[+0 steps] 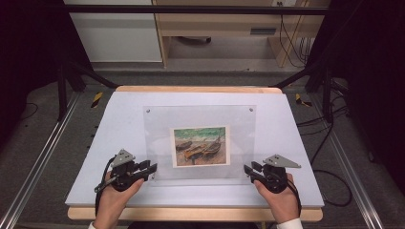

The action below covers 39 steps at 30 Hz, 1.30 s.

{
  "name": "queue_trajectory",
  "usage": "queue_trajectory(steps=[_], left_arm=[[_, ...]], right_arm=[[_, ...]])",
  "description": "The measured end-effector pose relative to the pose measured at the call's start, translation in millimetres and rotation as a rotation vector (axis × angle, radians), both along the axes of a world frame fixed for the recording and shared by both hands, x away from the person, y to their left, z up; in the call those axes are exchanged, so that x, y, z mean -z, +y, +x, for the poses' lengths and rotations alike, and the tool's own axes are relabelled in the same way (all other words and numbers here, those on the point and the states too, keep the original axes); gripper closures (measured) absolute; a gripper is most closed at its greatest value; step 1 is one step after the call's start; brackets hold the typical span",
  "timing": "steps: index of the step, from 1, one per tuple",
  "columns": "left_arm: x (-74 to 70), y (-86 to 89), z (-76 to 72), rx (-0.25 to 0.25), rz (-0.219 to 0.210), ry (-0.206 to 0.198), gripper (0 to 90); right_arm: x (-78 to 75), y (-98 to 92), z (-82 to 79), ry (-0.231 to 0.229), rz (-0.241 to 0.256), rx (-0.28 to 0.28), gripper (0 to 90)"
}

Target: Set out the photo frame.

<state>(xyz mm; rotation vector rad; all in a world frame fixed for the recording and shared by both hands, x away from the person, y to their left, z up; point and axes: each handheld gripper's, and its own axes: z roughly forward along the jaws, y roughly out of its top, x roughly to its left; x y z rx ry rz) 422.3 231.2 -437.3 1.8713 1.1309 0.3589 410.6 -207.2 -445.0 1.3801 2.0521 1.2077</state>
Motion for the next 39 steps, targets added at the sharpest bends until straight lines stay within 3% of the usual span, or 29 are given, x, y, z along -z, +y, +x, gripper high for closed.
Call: queue_trajectory(steps=[39], left_arm=[[0.4,2.5,-7.9,0.042,0.03,0.023,65.8]], right_arm=[[3.3,1.4,-11.4,0.003,-0.035,-0.007,65.7]])
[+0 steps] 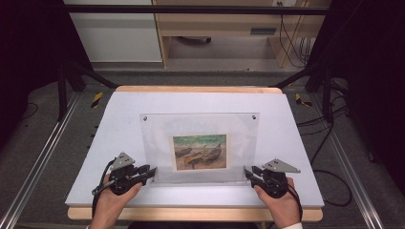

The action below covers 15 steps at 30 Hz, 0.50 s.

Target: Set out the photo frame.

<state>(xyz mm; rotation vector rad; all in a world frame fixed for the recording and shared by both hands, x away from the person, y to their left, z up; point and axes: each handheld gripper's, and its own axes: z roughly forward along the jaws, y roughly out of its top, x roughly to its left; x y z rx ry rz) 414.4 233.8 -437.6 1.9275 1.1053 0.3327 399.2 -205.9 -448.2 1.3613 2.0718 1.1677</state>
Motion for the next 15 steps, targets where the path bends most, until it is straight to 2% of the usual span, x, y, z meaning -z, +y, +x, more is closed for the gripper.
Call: queue_trajectory(steps=[15], left_arm=[[0.6,1.3,-1.8,0.014,0.005,0.01,66.3]], right_arm=[[1.5,0.0,-2.8,0.002,-0.004,-0.005,65.8]])
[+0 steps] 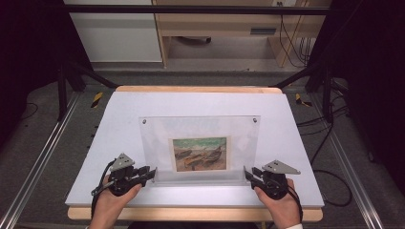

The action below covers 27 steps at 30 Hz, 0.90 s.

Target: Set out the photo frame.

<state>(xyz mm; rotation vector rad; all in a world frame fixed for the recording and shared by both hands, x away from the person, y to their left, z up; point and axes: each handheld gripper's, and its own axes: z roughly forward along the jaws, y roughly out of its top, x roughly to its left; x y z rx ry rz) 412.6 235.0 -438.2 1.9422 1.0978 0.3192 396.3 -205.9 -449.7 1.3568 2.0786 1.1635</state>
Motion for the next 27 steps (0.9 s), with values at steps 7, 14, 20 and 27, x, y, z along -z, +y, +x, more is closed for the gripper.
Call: queue_trajectory(steps=[7,14,20,27], left_arm=[[0.5,0.5,-1.2,0.007,0.004,0.005,66.5],[0.9,1.1,-1.9,0.016,0.008,0.011,66.6],[1.4,1.0,-3.4,0.021,0.016,0.016,66.7],[2.1,1.1,-4.5,0.032,0.026,0.018,66.8]], right_arm=[[0.6,0.4,-1.6,0.005,-0.002,0.001,65.8],[1.5,0.0,-2.6,0.005,-0.007,-0.006,65.8],[2.4,0.3,-4.4,0.011,-0.008,-0.007,65.7],[3.3,0.6,-5.8,0.012,-0.018,-0.012,65.5]])
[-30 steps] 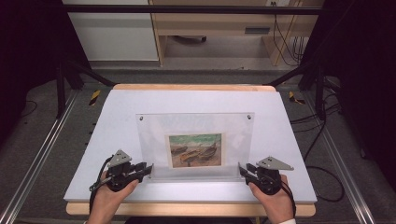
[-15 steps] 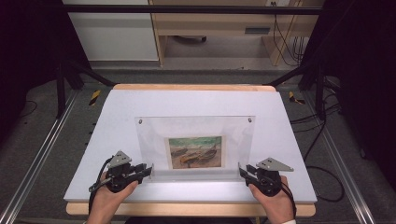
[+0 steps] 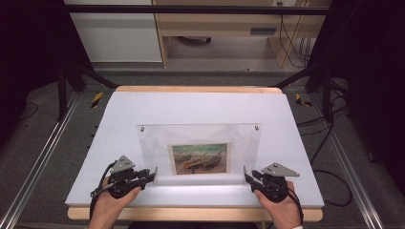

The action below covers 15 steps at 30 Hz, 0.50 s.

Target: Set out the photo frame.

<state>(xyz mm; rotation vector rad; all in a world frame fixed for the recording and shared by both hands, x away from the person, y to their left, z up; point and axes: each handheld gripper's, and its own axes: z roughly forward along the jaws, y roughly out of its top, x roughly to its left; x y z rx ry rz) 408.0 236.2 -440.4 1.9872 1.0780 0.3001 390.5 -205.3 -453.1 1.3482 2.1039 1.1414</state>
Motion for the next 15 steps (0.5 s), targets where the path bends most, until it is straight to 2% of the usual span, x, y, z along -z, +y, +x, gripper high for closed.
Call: queue_trajectory(steps=[15], left_arm=[[1.2,-0.5,-1.7,0.01,0.009,0.001,66.4]], right_arm=[[1.5,0.7,-2.4,0.005,-0.013,-0.005,65.1]])
